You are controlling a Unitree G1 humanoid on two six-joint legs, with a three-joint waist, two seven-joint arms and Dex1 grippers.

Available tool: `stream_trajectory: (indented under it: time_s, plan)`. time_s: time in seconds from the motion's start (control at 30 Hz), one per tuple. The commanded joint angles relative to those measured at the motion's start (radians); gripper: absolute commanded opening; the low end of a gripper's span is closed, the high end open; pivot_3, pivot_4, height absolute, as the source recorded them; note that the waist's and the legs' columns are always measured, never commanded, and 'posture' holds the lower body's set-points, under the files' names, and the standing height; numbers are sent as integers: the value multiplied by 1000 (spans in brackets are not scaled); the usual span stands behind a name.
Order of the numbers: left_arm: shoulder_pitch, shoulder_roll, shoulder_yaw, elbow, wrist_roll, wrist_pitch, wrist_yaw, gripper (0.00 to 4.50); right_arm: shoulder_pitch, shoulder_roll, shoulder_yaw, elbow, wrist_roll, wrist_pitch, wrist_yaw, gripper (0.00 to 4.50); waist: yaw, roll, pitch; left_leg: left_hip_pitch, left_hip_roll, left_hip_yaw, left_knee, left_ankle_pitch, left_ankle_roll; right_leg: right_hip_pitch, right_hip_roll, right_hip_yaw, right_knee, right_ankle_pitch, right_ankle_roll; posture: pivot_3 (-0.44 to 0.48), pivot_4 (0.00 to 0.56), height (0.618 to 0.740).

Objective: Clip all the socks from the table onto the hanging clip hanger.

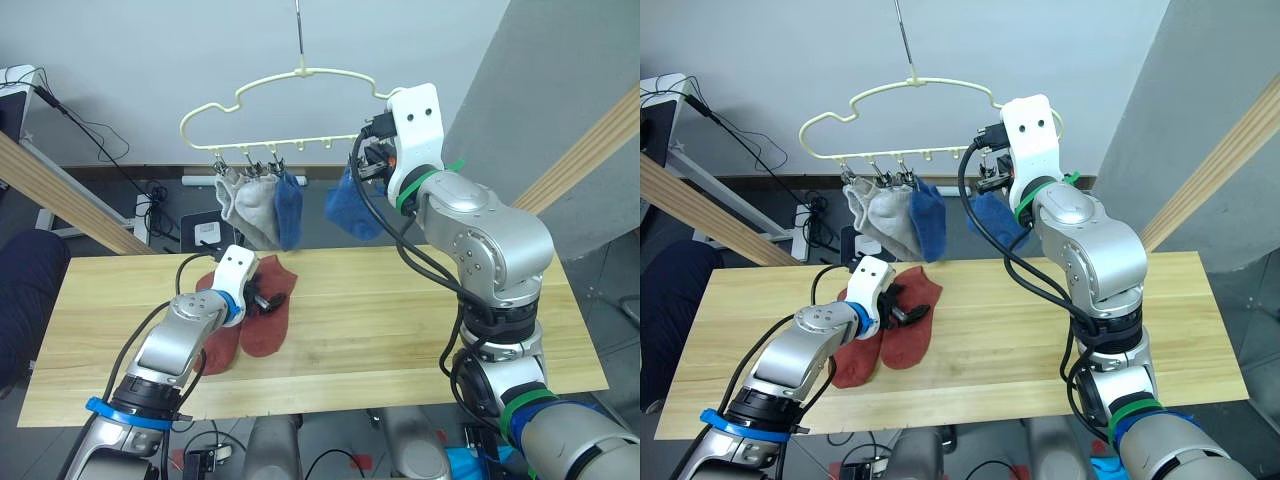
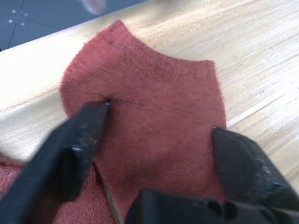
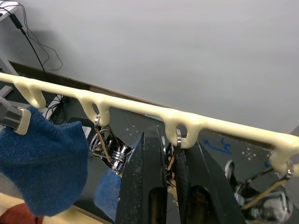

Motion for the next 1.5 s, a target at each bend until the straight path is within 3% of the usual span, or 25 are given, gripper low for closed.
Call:
stream_trajectory:
  time_s: [0.03, 0.33, 0.7, 1.0, 1.3, 1.5]
  plan:
    - [27, -9, -13, -3, 12, 10, -16, 2759, -20, 0, -13, -59, 0, -5, 3, 0, 0, 0, 0, 0, 0, 0, 0, 0, 0, 0, 0, 0, 0, 0, 0, -212, 390, 740]
    - [39, -13, -5, -10, 24, 9, -22, 16, -19, 1, -9, -57, 0, -7, 4, 0, 0, 0, 0, 0, 0, 0, 0, 0, 0, 0, 0, 0, 0, 0, 0, -208, 383, 740]
    - [56, -20, 12, -60, -1, 21, -45, 16, -20, 4, -9, -57, 3, -6, 5, 0, 0, 0, 0, 0, 0, 0, 0, 0, 0, 0, 0, 0, -1, 0, 0, -206, 378, 740]
    - [48, -102, 117, -269, -257, 150, -146, 16, -27, 8, -12, -50, 3, -5, 4, 0, 0, 0, 0, -1, 0, 0, -1, 0, 0, 0, 0, 0, -3, 0, 0, -206, 379, 740]
    - [-32, -179, 129, -328, -369, 259, -92, 16, -29, 10, -15, -52, 4, 4, 4, 0, -4, 0, 0, -1, 0, 0, -1, 0, 0, 0, 0, 0, -2, 0, 0, -216, 386, 740]
    - [-165, -304, 153, -270, -405, 266, -16, 16, -39, 11, -22, -45, 3, 11, 2, 0, -1, 0, 0, -1, -1, 0, 0, 0, 0, 1, 0, -1, -3, 0, 1, -221, 386, 740]
